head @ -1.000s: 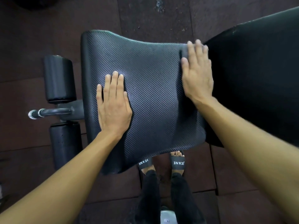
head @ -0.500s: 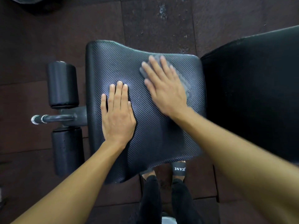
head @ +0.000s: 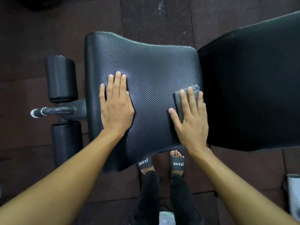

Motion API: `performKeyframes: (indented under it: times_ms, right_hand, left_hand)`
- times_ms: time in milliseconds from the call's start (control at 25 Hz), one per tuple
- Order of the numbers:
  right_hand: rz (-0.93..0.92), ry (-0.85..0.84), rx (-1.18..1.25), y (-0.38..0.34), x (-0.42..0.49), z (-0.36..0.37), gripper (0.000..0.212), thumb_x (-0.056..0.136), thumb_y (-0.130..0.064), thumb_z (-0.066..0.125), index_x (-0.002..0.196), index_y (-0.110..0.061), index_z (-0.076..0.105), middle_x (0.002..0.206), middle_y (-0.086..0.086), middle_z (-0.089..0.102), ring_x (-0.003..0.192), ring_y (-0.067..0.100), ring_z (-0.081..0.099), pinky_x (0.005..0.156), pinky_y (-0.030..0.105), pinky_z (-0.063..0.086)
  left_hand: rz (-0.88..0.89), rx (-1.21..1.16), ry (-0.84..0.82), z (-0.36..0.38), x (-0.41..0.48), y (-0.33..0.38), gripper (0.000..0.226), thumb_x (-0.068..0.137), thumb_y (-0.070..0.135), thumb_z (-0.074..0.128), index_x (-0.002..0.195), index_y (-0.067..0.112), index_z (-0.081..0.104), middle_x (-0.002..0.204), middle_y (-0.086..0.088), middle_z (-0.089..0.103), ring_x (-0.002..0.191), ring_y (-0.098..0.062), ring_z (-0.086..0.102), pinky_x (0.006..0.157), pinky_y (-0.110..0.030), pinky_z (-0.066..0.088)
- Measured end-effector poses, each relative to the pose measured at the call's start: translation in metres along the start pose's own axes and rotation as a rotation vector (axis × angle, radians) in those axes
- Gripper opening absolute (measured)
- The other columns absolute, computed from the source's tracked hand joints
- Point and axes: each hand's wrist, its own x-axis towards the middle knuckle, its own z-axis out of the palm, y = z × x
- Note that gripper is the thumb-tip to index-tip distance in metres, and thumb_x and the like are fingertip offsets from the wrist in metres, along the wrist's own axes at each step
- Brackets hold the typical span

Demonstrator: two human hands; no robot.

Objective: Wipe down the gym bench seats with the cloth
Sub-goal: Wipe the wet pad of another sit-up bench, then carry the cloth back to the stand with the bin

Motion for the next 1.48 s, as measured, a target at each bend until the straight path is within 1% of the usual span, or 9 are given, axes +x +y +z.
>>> performKeyframes:
  times_ms: [320, 480, 600, 680, 760, 880, 1080, 1320, 1480]
  right_hand:
    - [-0.014, 0.037, 0.14, 0.002, -0.005, 0.001, 0.048, 0.106, -0.029, 0.04, 0.153, -0.019, 0.036, 0.161, 0.001, 0.032, 0.151, 0.025, 0.024, 0.122, 0.04, 0.026]
    - [0.198, -0.107, 0.75, 0.005, 0.008, -0.044, 0.046, 0.105, -0.019, 0.046, 0.151, -0.019, 0.04, 0.155, -0.002, 0.042, 0.144, 0.009, 0.035, 0.119, 0.021, 0.024]
    - [0.392, -0.264, 1.156, -0.01, 0.022, -0.092, 0.04, 0.106, -0.021, 0.043, 0.145, -0.015, 0.048, 0.14, 0.001, 0.057, 0.128, 0.012, 0.054, 0.115, 0.033, 0.038]
    - [0.55, -0.458, 1.499, -0.038, 0.025, -0.128, 0.04, 0.105, -0.028, 0.046, 0.14, -0.011, 0.053, 0.12, 0.005, 0.066, 0.105, 0.019, 0.064, 0.1, 0.04, 0.05]
    - [0.66, -0.725, 1.688, -0.079, 0.017, -0.169, 0.05, 0.098, -0.041, 0.055, 0.132, -0.005, 0.057, 0.101, 0.009, 0.068, 0.087, 0.022, 0.065, 0.079, 0.036, 0.056]
    - [0.593, -1.032, 1.598, -0.152, -0.003, -0.217, 0.039, 0.092, -0.035, 0.061, 0.118, -0.005, 0.063, 0.09, 0.009, 0.07, 0.075, 0.021, 0.067, 0.065, 0.029, 0.056]
    - [0.364, -1.296, 1.284, -0.305, -0.068, -0.275, 0.022, 0.089, -0.012, 0.056, 0.109, -0.006, 0.061, 0.078, 0.007, 0.067, 0.062, 0.02, 0.063, 0.056, 0.025, 0.051]
    - [-0.214, -1.49, 0.863, -0.492, -0.208, -0.278, 0.027, 0.088, -0.007, 0.069, 0.114, -0.012, 0.064, 0.099, 0.016, 0.072, 0.082, 0.029, 0.07, 0.072, 0.043, 0.059]
    - [-0.515, -1.653, 0.546, -0.606, -0.343, -0.256, 0.043, 0.084, -0.01, 0.077, 0.124, -0.015, 0.061, 0.109, 0.013, 0.073, 0.09, 0.03, 0.073, 0.071, 0.042, 0.059]
  left_hand:
    - [0.013, -0.036, -0.056, -0.005, 0.002, 0.0, 0.052, 0.104, 0.024, 0.025, 0.155, 0.013, 0.025, 0.162, -0.003, 0.022, 0.151, -0.019, 0.015, 0.124, -0.042, 0.009]
    - [-0.053, -0.177, -0.182, -0.034, 0.0, 0.006, 0.049, 0.105, 0.021, 0.03, 0.153, 0.012, 0.029, 0.163, -0.003, 0.02, 0.152, -0.021, 0.013, 0.124, -0.042, 0.01]
    - [-0.143, -0.268, -0.189, -0.087, -0.016, 0.005, 0.044, 0.105, 0.021, 0.033, 0.147, 0.011, 0.04, 0.161, -0.004, 0.026, 0.149, -0.024, 0.022, 0.121, -0.043, 0.022]
    - [-0.204, -0.324, -0.17, -0.132, -0.03, -0.003, 0.041, 0.105, 0.021, 0.034, 0.143, 0.01, 0.046, 0.159, -0.005, 0.031, 0.146, -0.024, 0.027, 0.118, -0.042, 0.026]
    - [-0.268, -0.351, -0.123, -0.182, -0.05, -0.024, 0.04, 0.105, 0.022, 0.036, 0.139, 0.01, 0.051, 0.156, -0.006, 0.035, 0.143, -0.025, 0.032, 0.117, -0.043, 0.028]
    - [-0.4, -0.359, -0.044, -0.258, -0.083, -0.068, 0.037, 0.104, 0.022, 0.037, 0.134, 0.012, 0.057, 0.154, -0.006, 0.039, 0.141, -0.024, 0.036, 0.113, -0.045, 0.031]
    - [-0.725, -0.341, 0.114, -0.376, -0.173, -0.168, 0.036, 0.105, 0.024, 0.036, 0.131, 0.014, 0.059, 0.152, -0.003, 0.042, 0.138, -0.026, 0.037, 0.11, -0.044, 0.033]
    - [-1.084, -0.313, 0.226, -0.438, -0.353, -0.295, 0.036, 0.104, 0.025, 0.035, 0.123, 0.013, 0.064, 0.142, -0.002, 0.052, 0.13, -0.025, 0.045, 0.105, -0.042, 0.039]
    - [-1.381, -0.321, 0.228, -0.452, -0.5, -0.365, 0.032, 0.102, 0.025, 0.04, 0.123, 0.017, 0.063, 0.134, -0.001, 0.058, 0.119, -0.025, 0.053, 0.096, -0.043, 0.045]
